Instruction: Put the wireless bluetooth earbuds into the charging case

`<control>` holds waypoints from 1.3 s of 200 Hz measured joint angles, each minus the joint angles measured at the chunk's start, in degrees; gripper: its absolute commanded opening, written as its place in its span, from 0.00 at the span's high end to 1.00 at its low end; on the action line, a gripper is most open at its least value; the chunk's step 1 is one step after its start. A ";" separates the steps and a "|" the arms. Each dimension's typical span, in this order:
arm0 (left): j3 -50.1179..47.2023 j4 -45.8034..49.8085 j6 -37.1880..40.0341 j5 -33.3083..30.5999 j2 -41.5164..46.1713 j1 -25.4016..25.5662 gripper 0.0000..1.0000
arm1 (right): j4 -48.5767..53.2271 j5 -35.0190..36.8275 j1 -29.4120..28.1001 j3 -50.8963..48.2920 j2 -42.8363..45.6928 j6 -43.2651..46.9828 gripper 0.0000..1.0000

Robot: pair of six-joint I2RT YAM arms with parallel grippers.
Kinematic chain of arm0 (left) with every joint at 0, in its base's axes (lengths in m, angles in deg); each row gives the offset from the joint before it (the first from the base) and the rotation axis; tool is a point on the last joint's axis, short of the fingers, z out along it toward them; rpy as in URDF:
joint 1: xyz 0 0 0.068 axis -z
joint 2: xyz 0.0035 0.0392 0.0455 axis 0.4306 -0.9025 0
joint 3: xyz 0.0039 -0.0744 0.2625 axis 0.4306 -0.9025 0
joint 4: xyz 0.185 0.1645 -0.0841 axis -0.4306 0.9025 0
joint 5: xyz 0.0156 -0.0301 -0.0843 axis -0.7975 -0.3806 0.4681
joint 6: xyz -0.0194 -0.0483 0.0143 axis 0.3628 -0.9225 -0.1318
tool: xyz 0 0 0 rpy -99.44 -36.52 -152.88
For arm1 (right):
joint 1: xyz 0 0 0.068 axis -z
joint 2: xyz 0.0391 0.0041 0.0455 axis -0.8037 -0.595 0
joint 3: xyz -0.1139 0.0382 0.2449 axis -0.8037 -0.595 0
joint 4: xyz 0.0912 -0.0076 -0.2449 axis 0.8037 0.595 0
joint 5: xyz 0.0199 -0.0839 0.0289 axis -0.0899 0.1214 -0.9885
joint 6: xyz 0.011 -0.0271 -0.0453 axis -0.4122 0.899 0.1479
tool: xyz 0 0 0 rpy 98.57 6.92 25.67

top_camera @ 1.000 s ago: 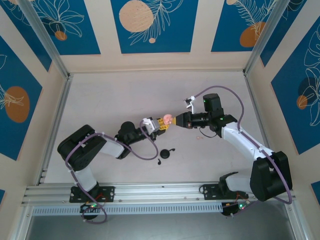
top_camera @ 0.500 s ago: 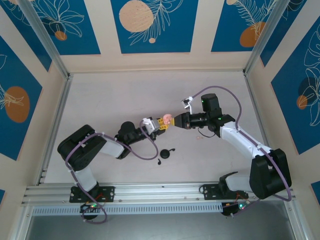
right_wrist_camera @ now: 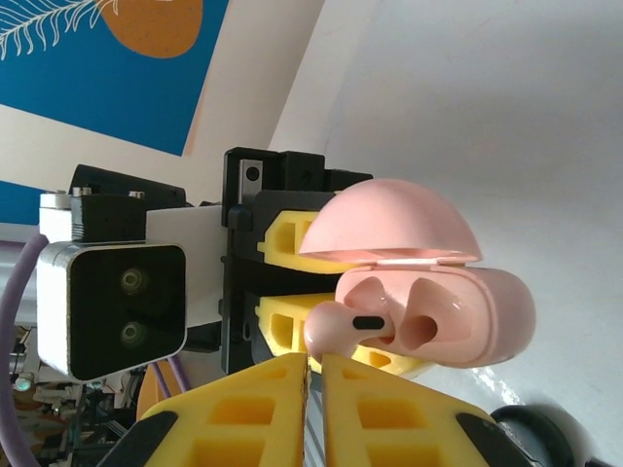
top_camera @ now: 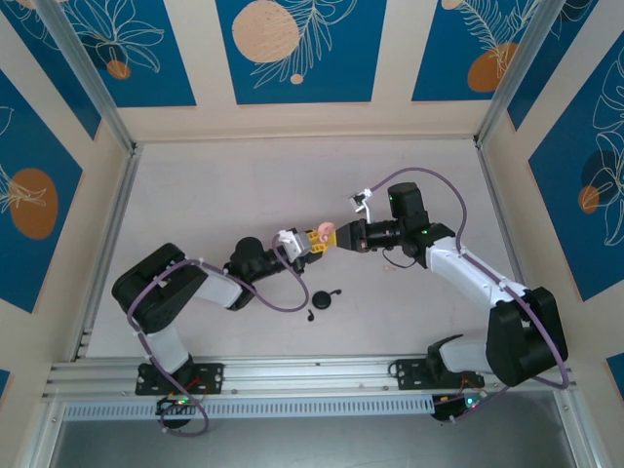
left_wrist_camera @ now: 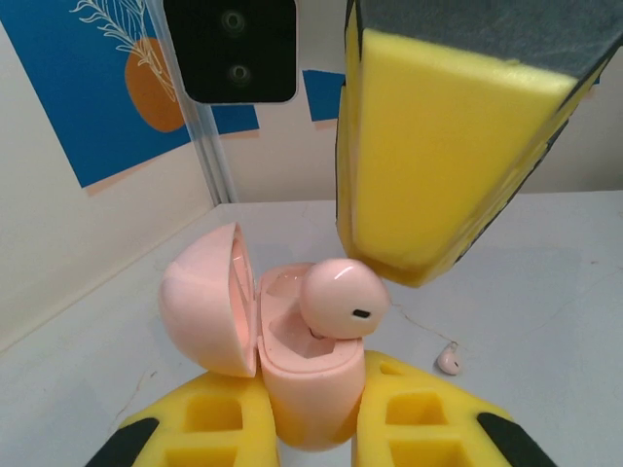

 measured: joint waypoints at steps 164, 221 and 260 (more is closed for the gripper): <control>-1.81 -0.17 0.04 0.39 0.11 0.22 0.90 | 11.08 4.66 2.05 4.13 2.82 5.22 0.80; -6.14 -0.33 0.00 -0.66 0.11 0.22 0.90 | 31.69 18.58 8.79 10.78 4.07 14.38 0.73; -7.72 -0.39 -0.02 -1.33 0.11 0.31 0.90 | 36.57 24.20 13.33 10.78 -6.01 15.54 0.68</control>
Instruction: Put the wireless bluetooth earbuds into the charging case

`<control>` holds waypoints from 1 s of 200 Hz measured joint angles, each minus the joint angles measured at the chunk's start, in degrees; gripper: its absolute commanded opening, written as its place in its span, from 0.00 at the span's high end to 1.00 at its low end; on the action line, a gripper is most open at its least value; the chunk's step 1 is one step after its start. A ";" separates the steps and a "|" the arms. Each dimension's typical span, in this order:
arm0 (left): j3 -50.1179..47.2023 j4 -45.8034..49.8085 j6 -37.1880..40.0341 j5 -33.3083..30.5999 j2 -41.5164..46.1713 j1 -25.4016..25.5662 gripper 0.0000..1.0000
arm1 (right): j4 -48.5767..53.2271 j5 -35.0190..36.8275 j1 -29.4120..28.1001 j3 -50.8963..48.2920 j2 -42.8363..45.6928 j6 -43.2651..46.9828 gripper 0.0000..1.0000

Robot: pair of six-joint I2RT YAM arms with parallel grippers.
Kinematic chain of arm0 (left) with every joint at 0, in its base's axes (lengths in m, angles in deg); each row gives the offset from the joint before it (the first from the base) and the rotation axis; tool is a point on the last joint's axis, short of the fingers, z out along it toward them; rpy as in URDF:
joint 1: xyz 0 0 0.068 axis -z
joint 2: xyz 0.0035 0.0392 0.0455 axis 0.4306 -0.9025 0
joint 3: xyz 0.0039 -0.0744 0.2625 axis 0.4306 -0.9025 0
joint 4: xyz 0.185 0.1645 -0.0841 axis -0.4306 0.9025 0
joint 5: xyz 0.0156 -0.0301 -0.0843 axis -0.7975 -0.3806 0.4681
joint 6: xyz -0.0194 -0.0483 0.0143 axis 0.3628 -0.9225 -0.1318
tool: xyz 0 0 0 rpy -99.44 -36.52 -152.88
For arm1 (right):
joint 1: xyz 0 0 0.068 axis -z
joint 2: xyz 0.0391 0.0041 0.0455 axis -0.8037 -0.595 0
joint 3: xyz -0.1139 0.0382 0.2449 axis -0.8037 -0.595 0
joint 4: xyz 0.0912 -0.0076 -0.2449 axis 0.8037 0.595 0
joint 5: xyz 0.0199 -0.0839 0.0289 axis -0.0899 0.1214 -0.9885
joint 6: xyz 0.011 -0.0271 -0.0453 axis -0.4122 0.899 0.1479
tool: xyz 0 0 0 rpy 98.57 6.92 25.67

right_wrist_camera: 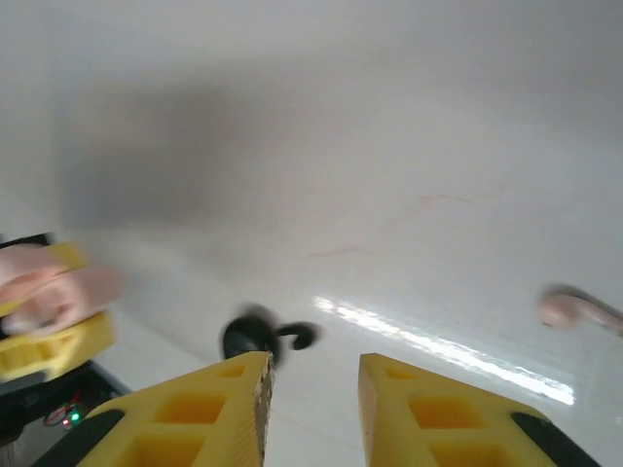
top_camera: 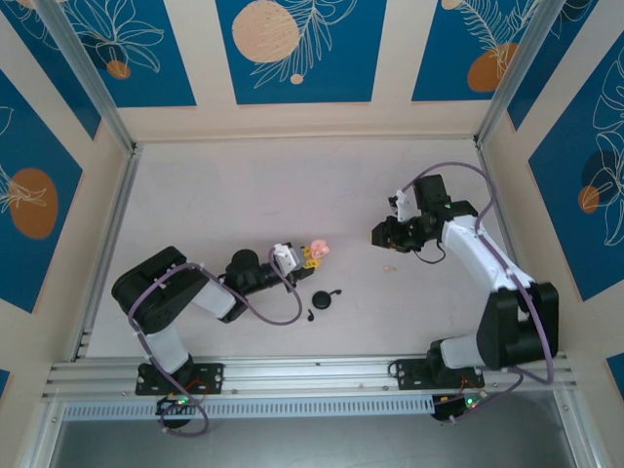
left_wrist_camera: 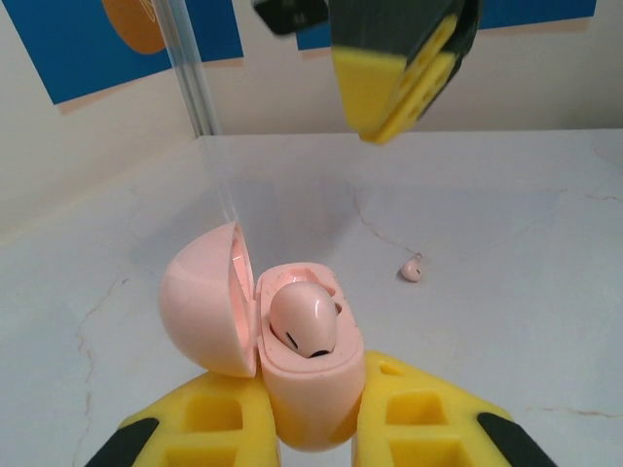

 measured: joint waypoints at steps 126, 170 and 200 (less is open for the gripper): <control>-0.70 -0.02 0.00 -2.64 -0.57 1.03 0.90 | -1.70 6.93 4.72 0.94 -19.54 1.36 0.57; -0.70 -0.02 -0.02 -2.82 -0.79 1.09 0.90 | -1.40 7.39 4.72 0.96 -19.54 1.68 0.57; -0.70 -0.04 0.00 -2.84 -0.79 1.29 0.90 | -0.57 7.34 4.72 0.96 -19.54 1.68 0.57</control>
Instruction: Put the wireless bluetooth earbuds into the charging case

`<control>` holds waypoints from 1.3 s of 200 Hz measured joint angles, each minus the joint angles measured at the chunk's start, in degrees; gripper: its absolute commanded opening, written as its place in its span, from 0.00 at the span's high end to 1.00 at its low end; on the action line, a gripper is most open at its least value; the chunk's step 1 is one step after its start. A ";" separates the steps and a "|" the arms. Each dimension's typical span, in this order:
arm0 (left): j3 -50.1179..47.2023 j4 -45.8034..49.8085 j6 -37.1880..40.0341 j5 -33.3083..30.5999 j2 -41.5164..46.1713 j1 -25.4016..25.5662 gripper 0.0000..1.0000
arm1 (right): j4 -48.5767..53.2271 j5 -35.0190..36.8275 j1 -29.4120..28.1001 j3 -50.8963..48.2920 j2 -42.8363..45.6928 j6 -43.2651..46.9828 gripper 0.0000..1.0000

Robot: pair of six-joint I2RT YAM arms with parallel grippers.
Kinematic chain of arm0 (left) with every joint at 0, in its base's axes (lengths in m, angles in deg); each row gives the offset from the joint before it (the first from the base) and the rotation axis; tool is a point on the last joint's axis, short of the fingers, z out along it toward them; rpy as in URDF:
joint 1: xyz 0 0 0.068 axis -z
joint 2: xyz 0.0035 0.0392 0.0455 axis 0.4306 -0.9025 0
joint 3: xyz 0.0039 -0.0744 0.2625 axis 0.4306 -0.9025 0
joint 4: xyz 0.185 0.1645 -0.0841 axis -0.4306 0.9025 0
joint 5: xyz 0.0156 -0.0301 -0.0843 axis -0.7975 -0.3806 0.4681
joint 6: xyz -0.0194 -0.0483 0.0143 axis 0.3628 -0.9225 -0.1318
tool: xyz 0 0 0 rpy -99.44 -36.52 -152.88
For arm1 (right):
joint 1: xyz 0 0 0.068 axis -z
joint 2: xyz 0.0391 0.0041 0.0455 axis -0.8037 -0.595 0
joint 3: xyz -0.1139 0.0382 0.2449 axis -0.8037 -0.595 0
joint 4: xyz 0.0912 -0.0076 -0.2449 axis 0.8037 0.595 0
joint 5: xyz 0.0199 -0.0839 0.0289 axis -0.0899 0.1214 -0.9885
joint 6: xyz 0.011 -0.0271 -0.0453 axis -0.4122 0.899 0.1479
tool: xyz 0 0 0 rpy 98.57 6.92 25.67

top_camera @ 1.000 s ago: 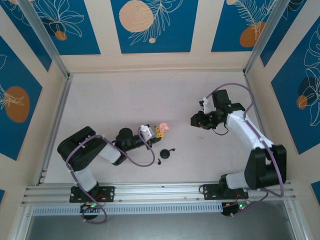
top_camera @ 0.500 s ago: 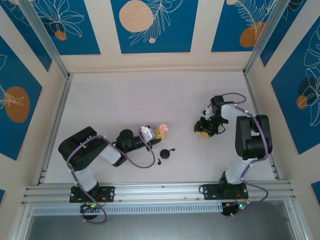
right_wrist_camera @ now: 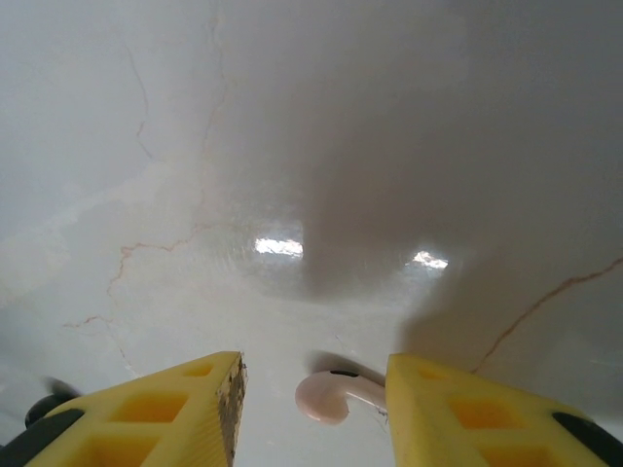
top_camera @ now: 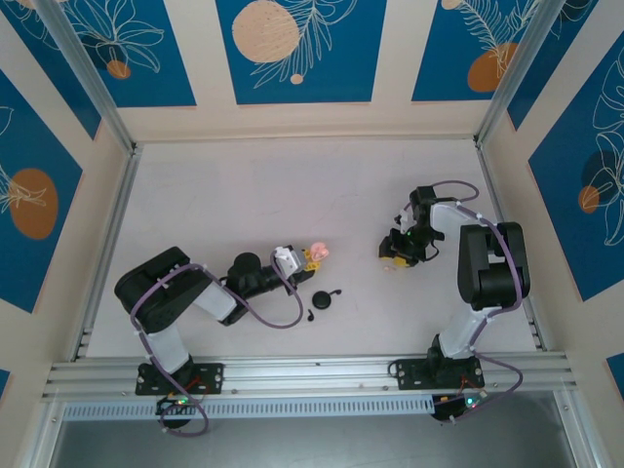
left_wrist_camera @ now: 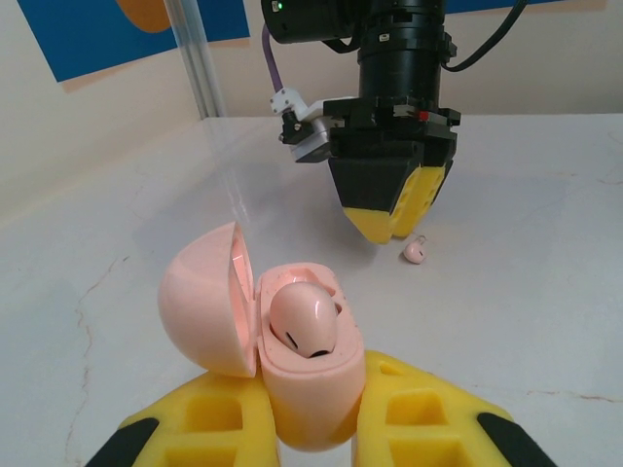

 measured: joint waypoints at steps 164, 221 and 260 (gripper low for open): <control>-0.20 0.00 0.02 -0.17 0.02 0.57 0.90 | 3.39 -3.65 -2.93 -1.31 2.36 -0.87 0.62; -0.48 0.02 0.04 -0.17 0.02 0.63 0.90 | 11.17 3.54 -5.88 5.75 5.38 0.17 0.60; -0.55 0.02 0.07 -0.17 0.02 0.63 0.90 | 14.86 12.11 -11.58 9.64 4.11 7.37 0.56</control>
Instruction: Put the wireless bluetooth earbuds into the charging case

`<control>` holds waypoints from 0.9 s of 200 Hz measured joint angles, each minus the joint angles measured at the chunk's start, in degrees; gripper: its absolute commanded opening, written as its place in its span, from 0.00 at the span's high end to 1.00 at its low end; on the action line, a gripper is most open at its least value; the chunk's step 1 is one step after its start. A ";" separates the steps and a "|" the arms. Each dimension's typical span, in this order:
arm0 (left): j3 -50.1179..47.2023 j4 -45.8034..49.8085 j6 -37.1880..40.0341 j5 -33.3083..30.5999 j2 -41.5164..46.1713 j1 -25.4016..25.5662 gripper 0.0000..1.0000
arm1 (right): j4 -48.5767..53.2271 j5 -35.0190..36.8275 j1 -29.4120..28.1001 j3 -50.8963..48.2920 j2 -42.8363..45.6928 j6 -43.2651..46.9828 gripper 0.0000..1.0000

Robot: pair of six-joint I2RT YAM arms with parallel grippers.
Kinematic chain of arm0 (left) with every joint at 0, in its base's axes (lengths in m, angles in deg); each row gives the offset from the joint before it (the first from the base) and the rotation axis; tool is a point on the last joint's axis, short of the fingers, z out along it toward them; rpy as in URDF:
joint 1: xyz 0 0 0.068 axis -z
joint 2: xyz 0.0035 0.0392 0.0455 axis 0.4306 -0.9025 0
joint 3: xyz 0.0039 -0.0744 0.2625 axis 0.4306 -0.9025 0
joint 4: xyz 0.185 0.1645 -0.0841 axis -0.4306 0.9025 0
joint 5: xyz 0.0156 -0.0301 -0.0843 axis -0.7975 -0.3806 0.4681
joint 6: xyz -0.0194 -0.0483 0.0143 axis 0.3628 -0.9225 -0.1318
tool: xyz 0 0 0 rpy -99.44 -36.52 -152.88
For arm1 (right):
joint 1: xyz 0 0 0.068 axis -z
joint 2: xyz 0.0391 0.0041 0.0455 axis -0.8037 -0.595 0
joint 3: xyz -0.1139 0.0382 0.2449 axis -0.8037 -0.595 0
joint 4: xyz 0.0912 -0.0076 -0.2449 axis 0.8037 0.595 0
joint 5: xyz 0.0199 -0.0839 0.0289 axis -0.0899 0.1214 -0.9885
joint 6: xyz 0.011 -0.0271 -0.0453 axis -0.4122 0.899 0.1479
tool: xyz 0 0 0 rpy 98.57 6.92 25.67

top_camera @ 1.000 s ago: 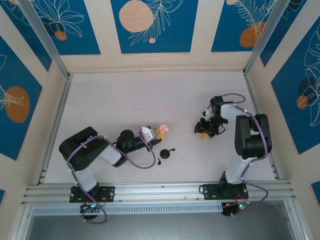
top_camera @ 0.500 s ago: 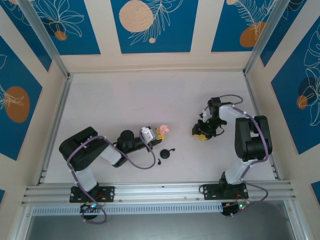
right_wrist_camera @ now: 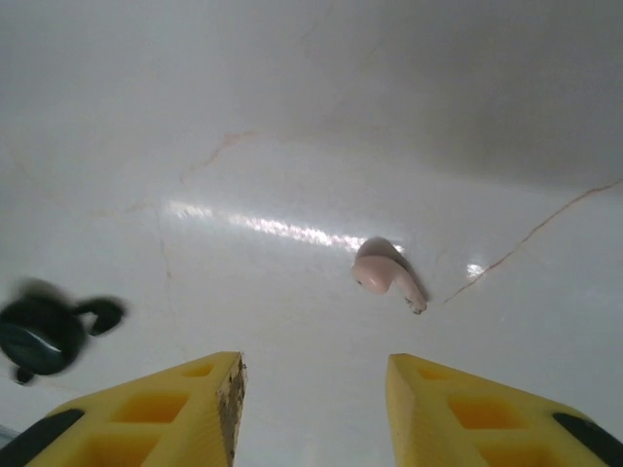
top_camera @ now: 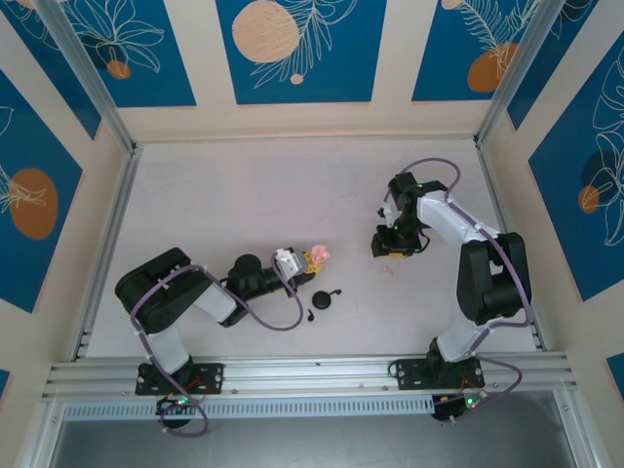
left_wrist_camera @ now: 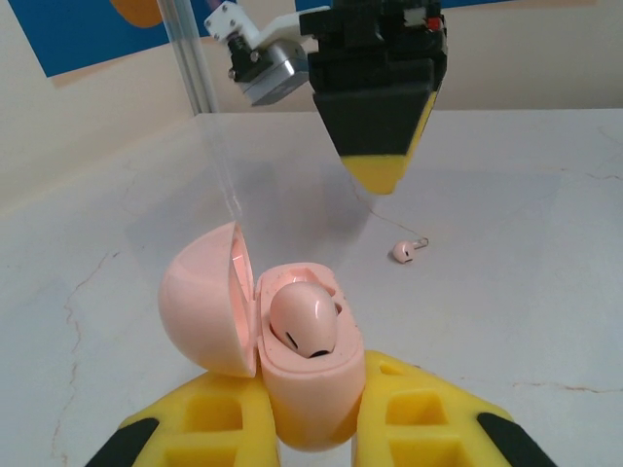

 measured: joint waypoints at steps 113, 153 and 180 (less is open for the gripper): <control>-0.20 0.00 0.17 -1.27 0.02 0.02 0.90 | 2.19 11.67 -4.20 3.80 -12.17 10.67 0.56; -0.22 0.00 0.17 -1.27 0.02 0.02 0.90 | 2.91 11.72 -4.17 3.80 -13.00 11.08 0.57; -0.22 -0.02 0.17 -1.29 0.02 0.02 0.90 | 3.06 11.82 -3.98 3.80 -13.38 11.08 0.58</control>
